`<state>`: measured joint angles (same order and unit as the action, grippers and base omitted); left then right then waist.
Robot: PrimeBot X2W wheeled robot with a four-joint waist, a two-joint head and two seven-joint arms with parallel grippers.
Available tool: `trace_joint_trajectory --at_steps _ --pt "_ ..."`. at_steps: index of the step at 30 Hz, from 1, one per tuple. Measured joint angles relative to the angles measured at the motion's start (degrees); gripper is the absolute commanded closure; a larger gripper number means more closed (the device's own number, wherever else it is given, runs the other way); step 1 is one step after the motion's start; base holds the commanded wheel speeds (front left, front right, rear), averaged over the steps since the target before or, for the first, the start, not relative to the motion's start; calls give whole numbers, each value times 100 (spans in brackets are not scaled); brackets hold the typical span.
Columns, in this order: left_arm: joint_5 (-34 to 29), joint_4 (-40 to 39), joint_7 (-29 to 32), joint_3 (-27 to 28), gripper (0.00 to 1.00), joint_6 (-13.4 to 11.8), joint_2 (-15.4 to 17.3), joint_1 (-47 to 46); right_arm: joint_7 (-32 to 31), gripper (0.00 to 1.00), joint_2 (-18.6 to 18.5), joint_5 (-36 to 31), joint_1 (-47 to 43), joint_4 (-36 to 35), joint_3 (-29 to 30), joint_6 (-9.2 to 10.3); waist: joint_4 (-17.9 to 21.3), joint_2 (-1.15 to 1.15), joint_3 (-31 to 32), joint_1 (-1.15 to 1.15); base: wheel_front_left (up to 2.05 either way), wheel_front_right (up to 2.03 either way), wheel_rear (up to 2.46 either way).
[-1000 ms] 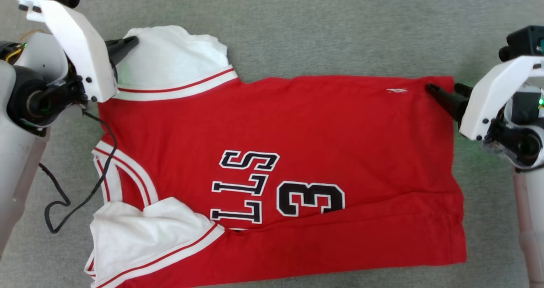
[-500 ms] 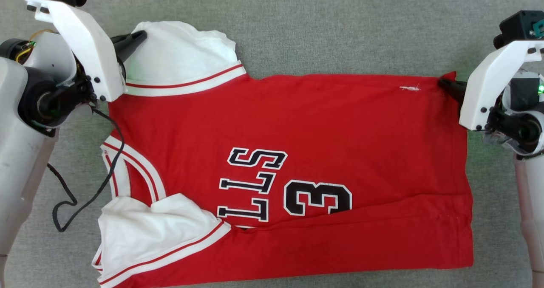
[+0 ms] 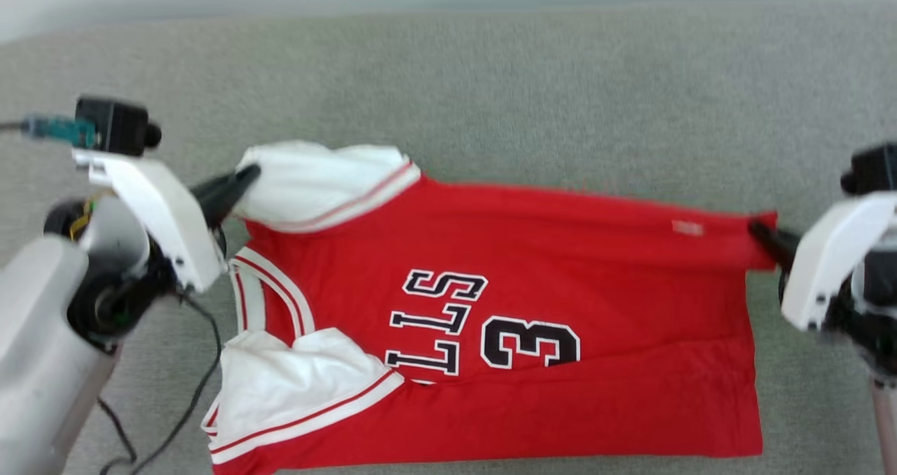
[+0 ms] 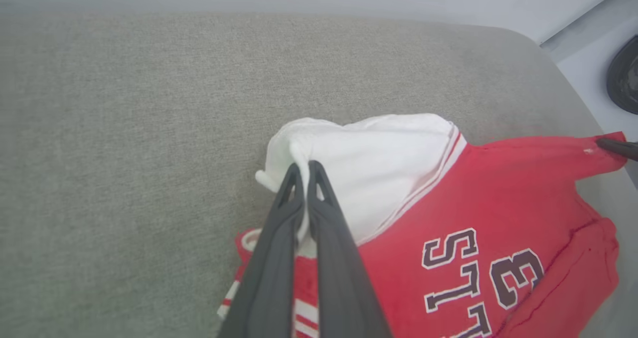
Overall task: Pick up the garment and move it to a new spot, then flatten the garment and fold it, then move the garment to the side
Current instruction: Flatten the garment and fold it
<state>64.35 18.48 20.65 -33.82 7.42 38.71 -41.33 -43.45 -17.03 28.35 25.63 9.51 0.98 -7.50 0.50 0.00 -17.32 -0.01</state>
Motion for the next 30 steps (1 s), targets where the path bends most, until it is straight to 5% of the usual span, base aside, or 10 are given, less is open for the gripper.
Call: trace_joint_trajectory --at_steps 14,16,17,18,19,26,30 --pt "586 -740 -844 3 100 -621 32 2731 513 100 272 157 -1873 60 595 -1 -283 0 891 0 0 0 0" --pt "641 -695 -890 -77 100 -704 -82 2960 680 57 325 141 -2005 166 624 -1 -297 0 947 0 0 0 0" --pt "647 -662 -909 -121 67 -719 -156 3053 773 14 353 140 -2074 221 639 0 -303 0 973 0 0 0 0" --pt "692 -612 -980 -122 6 -717 -255 3124 851 0 369 134 -2131 283 656 0 -307 0 997 0 0 0 0" --pt "735 -558 -1036 -123 0 -716 -344 3173 921 0 381 133 -2187 325 630 0 -308 0 1025 0 0 0 0" --pt "677 -274 -1518 -121 0 -666 -549 3431 1315 0 394 143 -2583 438 491 0 -228 0 1291 0 0 0 0" --pt "431 -352 -2063 -4 0 -844 -553 3526 1428 0 286 142 -2842 127 437 0 -182 0 1512 0 0 0 0"
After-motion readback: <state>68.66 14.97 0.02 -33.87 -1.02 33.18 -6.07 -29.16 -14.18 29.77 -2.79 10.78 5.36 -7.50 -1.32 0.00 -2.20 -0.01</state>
